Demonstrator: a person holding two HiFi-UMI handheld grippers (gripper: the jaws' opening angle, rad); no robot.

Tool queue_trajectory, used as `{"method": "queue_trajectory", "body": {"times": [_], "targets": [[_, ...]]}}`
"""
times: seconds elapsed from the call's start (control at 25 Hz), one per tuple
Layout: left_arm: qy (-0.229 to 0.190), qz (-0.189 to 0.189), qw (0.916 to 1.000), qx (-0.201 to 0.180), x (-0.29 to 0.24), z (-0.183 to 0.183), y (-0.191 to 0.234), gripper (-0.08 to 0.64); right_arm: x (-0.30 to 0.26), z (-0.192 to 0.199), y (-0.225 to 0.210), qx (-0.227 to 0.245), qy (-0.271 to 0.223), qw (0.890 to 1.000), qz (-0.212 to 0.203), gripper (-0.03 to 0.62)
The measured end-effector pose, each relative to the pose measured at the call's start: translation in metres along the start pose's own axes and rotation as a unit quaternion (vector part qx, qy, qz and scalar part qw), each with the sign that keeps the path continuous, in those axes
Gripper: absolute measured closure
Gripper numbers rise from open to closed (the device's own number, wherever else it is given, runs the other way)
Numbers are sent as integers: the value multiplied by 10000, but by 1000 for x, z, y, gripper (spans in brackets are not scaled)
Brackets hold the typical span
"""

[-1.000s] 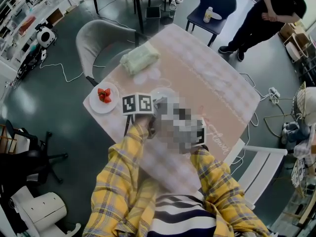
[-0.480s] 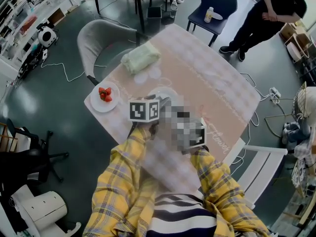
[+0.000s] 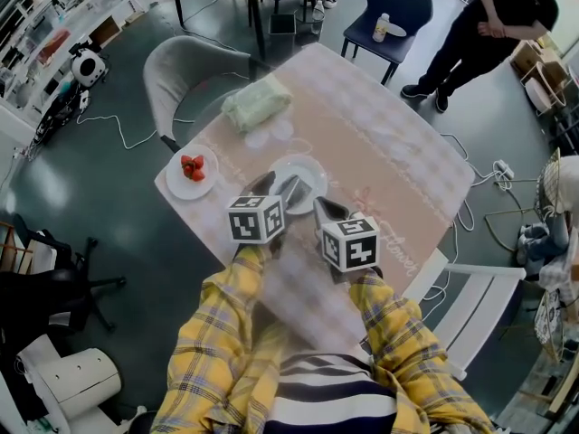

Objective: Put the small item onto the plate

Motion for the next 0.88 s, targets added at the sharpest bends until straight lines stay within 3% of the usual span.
{"method": "queue_trajectory", "body": {"times": [0.08, 0.12, 0.24, 0.36, 0.64, 0.88], "targets": [[-113, 73, 9999, 5, 13, 2, -2, 428, 4, 1, 2, 10, -16, 10000, -23, 597], [-190, 105, 9998, 48, 20, 4, -4, 464, 7, 2, 3, 24, -24, 10000, -38, 597], [-376, 124, 9991, 164, 39, 13, -11, 481, 14, 7, 6, 70, -32, 9999, -87, 597], [-426, 99, 9989, 158, 56, 26, -23, 543, 22, 13, 10, 95, -29, 9999, -141, 597], [-513, 122, 9986, -17, 96, 53, -59, 558, 51, 26, 14, 153, 7, 9993, -332, 595], [-519, 35, 9984, 216, 125, 77, -84, 559, 80, 37, 13, 180, 10, 9987, -468, 595]]}}
Point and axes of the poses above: the fingertips, and each gripper's own axes: x backward along the fingers, y to its left, z out of its underside, the point moved 6 cm from there along x, backward along the fingers, and after that the axes turned 4 degrees about -y, right-handed, at the moved point
